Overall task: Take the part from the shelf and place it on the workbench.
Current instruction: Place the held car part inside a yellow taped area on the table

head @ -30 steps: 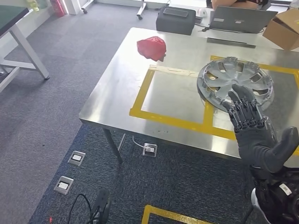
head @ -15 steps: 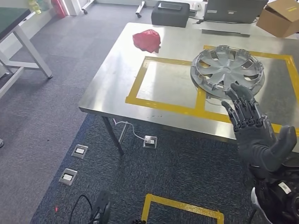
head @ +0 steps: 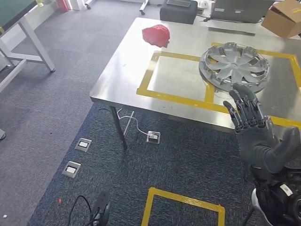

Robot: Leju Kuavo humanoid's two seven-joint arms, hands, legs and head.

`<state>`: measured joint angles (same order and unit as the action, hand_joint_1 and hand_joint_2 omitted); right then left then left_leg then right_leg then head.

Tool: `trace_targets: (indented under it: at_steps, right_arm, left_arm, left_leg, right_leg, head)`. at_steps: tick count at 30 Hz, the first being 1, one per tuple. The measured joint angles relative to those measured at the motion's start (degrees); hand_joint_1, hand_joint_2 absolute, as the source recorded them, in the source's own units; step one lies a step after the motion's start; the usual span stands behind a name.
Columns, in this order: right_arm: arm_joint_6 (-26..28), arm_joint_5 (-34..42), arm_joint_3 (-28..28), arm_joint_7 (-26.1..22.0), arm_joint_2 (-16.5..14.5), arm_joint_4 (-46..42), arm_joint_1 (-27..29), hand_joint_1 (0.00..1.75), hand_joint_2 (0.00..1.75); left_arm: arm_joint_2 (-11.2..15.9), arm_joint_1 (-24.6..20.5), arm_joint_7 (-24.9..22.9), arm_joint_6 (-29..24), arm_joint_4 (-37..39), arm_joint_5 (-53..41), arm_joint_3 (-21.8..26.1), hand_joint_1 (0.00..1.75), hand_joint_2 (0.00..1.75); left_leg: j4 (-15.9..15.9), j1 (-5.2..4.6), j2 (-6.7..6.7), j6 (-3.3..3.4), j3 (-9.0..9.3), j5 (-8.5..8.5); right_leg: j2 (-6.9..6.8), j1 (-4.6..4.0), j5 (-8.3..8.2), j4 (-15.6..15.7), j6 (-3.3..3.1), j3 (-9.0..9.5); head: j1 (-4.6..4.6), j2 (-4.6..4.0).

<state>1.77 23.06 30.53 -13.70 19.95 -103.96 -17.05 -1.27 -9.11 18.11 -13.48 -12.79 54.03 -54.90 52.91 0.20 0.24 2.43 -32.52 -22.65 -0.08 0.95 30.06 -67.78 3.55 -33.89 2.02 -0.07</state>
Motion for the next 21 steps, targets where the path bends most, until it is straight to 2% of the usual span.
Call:
trace_targets:
  at_steps: [2, 3, 4, 5, 6, 7, 8, 9, 11, 12, 13, 14, 15, 16, 18, 19, 20, 21]
  right_arm:
    - [0.0, -0.02, -0.01, 0.01, -0.03, 0.01, -0.15, 0.0, 0.0]
    - [0.02, -0.04, -0.02, 0.0, -0.06, 0.01, -0.23, 0.0, 0.0]
    - [0.05, -0.05, -0.02, -0.01, -0.09, 0.01, -0.31, 0.0, 0.0]
    - [0.1, -0.07, -0.03, -0.02, -0.13, 0.01, -0.33, 0.0, 0.0]
    - [0.18, -0.08, -0.02, -0.04, -0.19, 0.03, -0.31, 0.0, 0.0]
    - [0.27, -0.09, 0.01, -0.05, -0.26, 0.05, -0.34, 0.0, 0.0]
    - [0.4, -0.13, 0.0, -0.07, -0.34, 0.07, -0.38, 0.0, 0.0]
    - [0.55, -0.16, -0.02, -0.09, -0.43, 0.08, -0.41, 0.0, 0.0]
    - [0.86, -0.28, -0.05, -0.16, -0.54, 0.08, -0.3, 0.0, 0.0]
    - [1.0, -0.36, -0.04, -0.17, -0.58, 0.08, -0.12, 0.0, 0.0]
    - [1.13, -0.49, -0.03, -0.2, -0.62, 0.08, 0.04, 0.0, 0.0]
    - [1.24, -0.65, -0.03, -0.25, -0.64, 0.08, 0.16, 0.0, 0.0]
    - [1.36, -0.8, -0.04, -0.3, -0.66, 0.08, 0.25, 0.0, 0.0]
    - [1.48, -0.92, -0.05, -0.38, -0.69, 0.07, 0.28, 0.0, 0.0]
    - [1.67, -1.05, -0.18, -0.61, -0.75, 0.04, 0.39, 0.0, 0.0]
    - [1.71, -1.09, -0.28, -0.73, -0.78, 0.02, 0.49, 0.0, 0.0]
    - [1.72, -1.14, -0.38, -0.84, -0.78, 0.01, 0.6, 0.0, 0.0]
    - [1.71, -1.18, -0.46, -0.89, -0.78, 0.02, 0.71, 0.0, 0.0]
  left_arm:
    - [-0.03, -0.02, -0.1, 0.01, 0.0, 0.0, 0.0, 0.0, 0.0]
    - [-0.02, -0.04, -0.16, 0.01, 0.0, 0.0, 0.0, 0.0, 0.0]
    - [-0.01, -0.06, -0.25, 0.01, 0.0, 0.0, 0.0, 0.0, 0.0]
    - [-0.01, -0.06, -0.33, 0.02, 0.0, 0.0, 0.0, 0.0, 0.0]
    - [0.03, -0.04, -0.4, 0.02, 0.0, 0.0, 0.0, 0.0, 0.0]
    - [0.06, -0.04, -0.47, 0.02, 0.0, 0.0, 0.0, 0.0, 0.0]
    - [0.08, -0.03, -0.49, 0.03, 0.0, 0.0, -0.01, 0.0, 0.0]
    - [0.11, -0.03, -0.5, 0.06, 0.0, -0.01, -0.01, 0.0, 0.0]
    - [0.12, -0.02, -0.51, 0.14, 0.0, -0.05, -0.02, 0.0, 0.0]
    - [0.13, -0.02, -0.53, 0.22, 0.0, -0.11, -0.02, 0.0, 0.0]
    - [0.14, -0.02, -0.55, 0.34, 0.0, -0.19, -0.02, 0.0, 0.0]
    - [0.14, -0.03, -0.59, 0.48, 0.0, -0.27, -0.02, 0.0, 0.0]
    - [0.15, -0.05, -0.63, 0.59, 0.0, -0.34, -0.03, 0.0, 0.0]
    - [0.16, -0.11, -0.68, 0.66, 0.0, -0.39, -0.03, 0.0, 0.0]
    - [0.25, -0.34, -0.75, 0.67, 0.0, -0.43, -0.04, 0.0, 0.0]
    - [0.28, -0.46, -0.77, 0.67, 0.0, -0.43, -0.04, 0.0, 0.0]
    - [0.32, -0.51, -0.77, 0.67, 0.0, -0.4, -0.04, 0.0, 0.0]
    - [0.31, -0.47, -0.78, 0.67, 0.0, -0.37, -0.04, 0.0, 0.0]
  left_leg:
    - [0.84, -0.02, -0.03, -0.51, -1.18, 0.44]
    - [1.18, -0.07, -0.04, -0.83, -1.64, 0.76]
    - [1.41, -0.14, -0.04, -1.16, -2.05, 1.16]
    - [1.51, -0.19, -0.04, -1.49, -2.35, 1.64]
    - [1.57, -0.2, -0.06, -1.82, -2.57, 2.0]
    - [2.03, -0.19, -0.08, -2.13, -3.08, 1.59]
    - [3.33, -0.15, -0.13, -2.46, -3.83, 0.18]
    - [5.85, -0.07, -0.17, -2.76, -4.91, -2.27]
    - [13.66, 0.11, -0.2, -3.2, -7.42, -8.07]
    - [17.26, 0.15, -0.18, -3.29, -8.13, -9.67]
    - [19.31, 0.16, -0.19, -3.28, -8.04, -9.84]
    - [19.33, 0.16, -0.19, -3.18, -6.98, -8.8]
    - [17.2, 0.15, -0.19, -2.97, -4.85, -7.16]
    - [13.41, 0.13, -0.22, -2.68, -1.82, -5.86]
    - [4.53, -0.16, -0.29, -2.01, 4.46, -5.3]
    - [1.63, -0.34, -0.34, -1.69, 6.23, -5.56]
    - [0.17, -0.52, -0.37, -1.37, 6.87, -5.62]
    - [-0.19, -0.46, -0.34, -1.01, 6.52, -5.24]
  right_leg:
    - [0.05, 0.08, -1.98, 8.53, -0.04, 5.48]
    - [0.11, 0.0, -2.04, 11.58, -0.15, 7.15]
    - [0.18, -0.15, -1.8, 13.31, -0.31, 7.9]
    - [0.24, -0.32, -1.85, 13.79, -0.59, 7.85]
    - [0.14, -0.2, -2.11, 13.95, -1.02, 7.09]
    - [0.01, -0.09, -2.59, 14.02, -1.54, 6.64]
    - [-0.08, 0.06, -3.15, 14.12, -2.13, 6.06]
    - [-0.23, 0.2, -3.81, 14.27, -2.64, 5.37]
    - [-0.28, 0.06, -5.14, 14.17, -3.18, 4.06]
    - [-0.34, -0.01, -5.8, 14.14, -3.24, 3.22]
    - [-0.35, -0.05, -6.43, 14.11, -3.26, 2.4]
    - [-0.36, -0.07, -7.07, 14.09, -3.22, 1.59]
    - [-0.34, -0.08, -7.69, 14.08, -3.14, 0.83]
    - [-0.29, -0.07, -8.3, 14.06, -3.02, 0.23]
    - [-0.19, -0.22, -9.43, 14.03, -2.56, -0.62]
    - [-0.2, -0.24, -10.04, 14.13, -2.24, -0.79]
    - [-0.23, -0.25, -10.67, 14.33, -1.89, -0.95]
    - [-0.25, -0.24, -11.22, 14.54, -1.54, -1.11]
  head:
    - [-0.21, 0.0]
    - [-0.26, 0.0]
    - [-0.31, 0.0]
    - [-0.28, 0.0]
    - [-0.24, 0.0]
    - [-0.28, 0.0]
    - [-0.15, -0.01]
    - [0.02, -0.01]
    - [0.5, -0.01]
    - [0.66, 0.0]
    - [0.74, 0.0]
    - [0.82, 0.0]
    - [0.92, 0.0]
    - [1.04, 0.0]
    - [1.38, 0.0]
    - [1.43, 0.0]
    - [1.48, 0.0]
    - [1.41, 0.0]
